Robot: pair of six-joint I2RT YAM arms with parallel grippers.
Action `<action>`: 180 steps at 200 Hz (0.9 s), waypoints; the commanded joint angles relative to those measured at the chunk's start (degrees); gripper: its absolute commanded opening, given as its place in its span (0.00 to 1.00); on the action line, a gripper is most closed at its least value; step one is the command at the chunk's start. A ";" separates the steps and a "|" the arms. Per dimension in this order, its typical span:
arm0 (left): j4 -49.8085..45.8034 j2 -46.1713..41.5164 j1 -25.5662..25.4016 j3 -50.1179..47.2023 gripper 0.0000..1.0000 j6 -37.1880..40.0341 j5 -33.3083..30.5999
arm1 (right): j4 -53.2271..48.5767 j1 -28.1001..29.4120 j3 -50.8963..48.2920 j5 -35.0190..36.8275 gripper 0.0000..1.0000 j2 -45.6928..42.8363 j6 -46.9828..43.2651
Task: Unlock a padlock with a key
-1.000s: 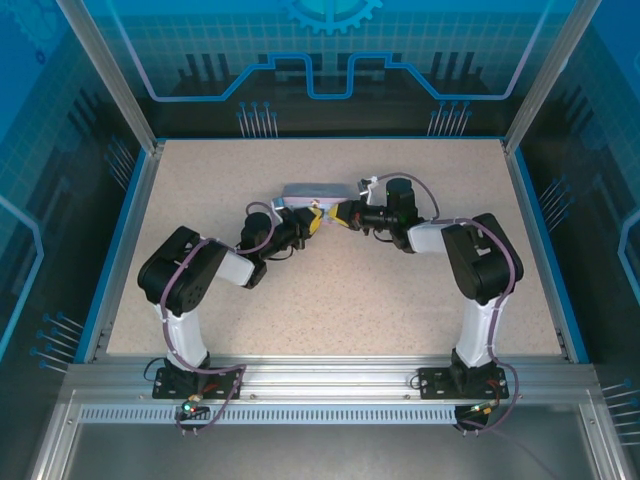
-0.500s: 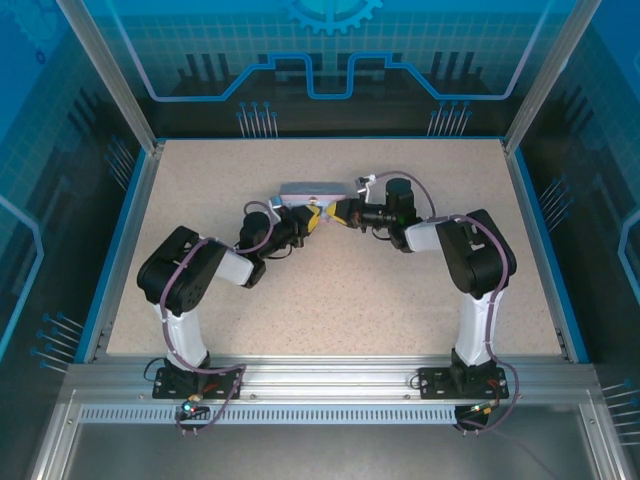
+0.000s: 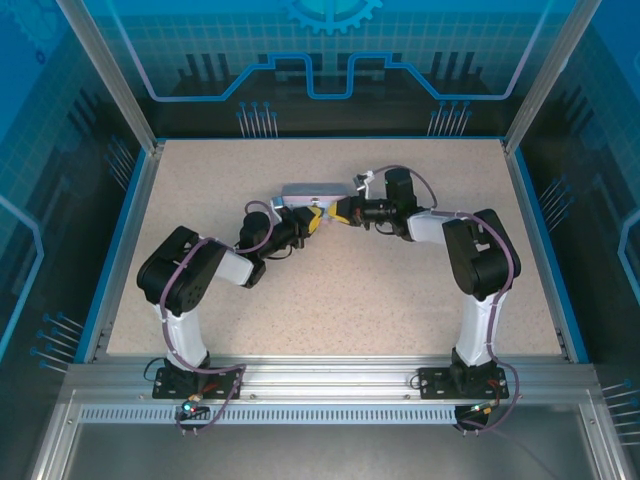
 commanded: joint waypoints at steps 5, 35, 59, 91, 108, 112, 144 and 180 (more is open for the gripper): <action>10.50 -5.03 -4.02 1.97 0.00 0.19 16.68 | -3.64 2.27 3.19 2.57 0.00 -0.08 -3.71; 10.46 -5.04 -4.13 2.37 0.00 -0.04 16.79 | 2.93 4.62 2.92 2.75 0.00 1.33 1.39; 10.07 -5.08 -4.20 2.41 0.00 0.13 17.15 | 7.31 6.09 2.92 3.96 0.00 2.12 6.67; 10.03 -4.29 -4.28 1.72 0.00 0.38 16.27 | 2.15 8.35 3.68 8.92 0.00 -1.04 7.14; 10.46 -3.71 -4.31 1.99 0.00 -0.07 16.26 | -1.95 9.25 4.90 10.58 0.00 -1.93 5.51; 10.42 -3.75 -4.30 1.99 0.00 0.02 16.14 | -2.96 9.40 5.15 10.81 0.00 -2.03 5.08; 9.60 -3.89 -4.17 0.66 0.00 0.31 13.86 | -3.69 8.41 3.94 12.03 0.15 -2.89 4.87; 7.53 -4.62 -3.42 -1.22 0.00 1.70 11.32 | -3.59 7.20 1.23 13.15 0.39 -5.19 4.62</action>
